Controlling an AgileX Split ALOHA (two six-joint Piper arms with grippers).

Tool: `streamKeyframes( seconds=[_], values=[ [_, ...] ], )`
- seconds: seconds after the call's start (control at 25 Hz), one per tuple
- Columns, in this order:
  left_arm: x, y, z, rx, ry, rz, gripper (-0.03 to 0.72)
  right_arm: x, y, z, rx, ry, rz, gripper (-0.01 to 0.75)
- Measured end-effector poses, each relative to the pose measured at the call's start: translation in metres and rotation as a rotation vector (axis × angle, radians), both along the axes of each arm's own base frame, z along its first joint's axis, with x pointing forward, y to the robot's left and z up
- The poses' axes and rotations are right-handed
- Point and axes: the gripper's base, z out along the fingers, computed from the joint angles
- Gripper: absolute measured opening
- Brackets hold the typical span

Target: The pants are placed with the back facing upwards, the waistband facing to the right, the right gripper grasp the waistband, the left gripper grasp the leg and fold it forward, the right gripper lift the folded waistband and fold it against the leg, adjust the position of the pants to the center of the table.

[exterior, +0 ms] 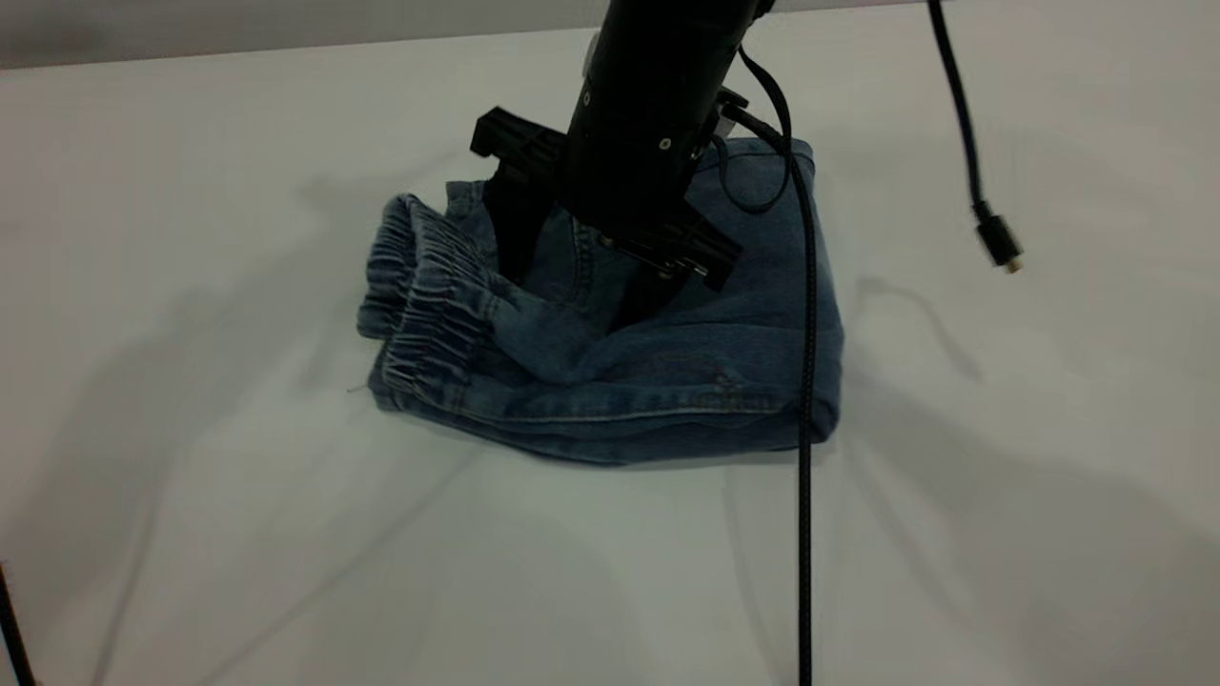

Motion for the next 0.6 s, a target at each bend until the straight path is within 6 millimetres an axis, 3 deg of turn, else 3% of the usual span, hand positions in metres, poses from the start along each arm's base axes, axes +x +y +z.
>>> streamKeyframes(
  seconds=[0.28, 0.6],
  values=[
    [0.000, 0.000, 0.000, -0.005, 0.003, -0.001, 0.383, -0.004, -0.007, 0.004, -0.069, -0.009, 0.153, 0.521],
    [0.000, -0.001, 0.001, -0.027, 0.007, -0.002, 0.383, 0.002, -0.009, 0.035, -0.080, -0.115, 0.177, 0.521]
  ],
)
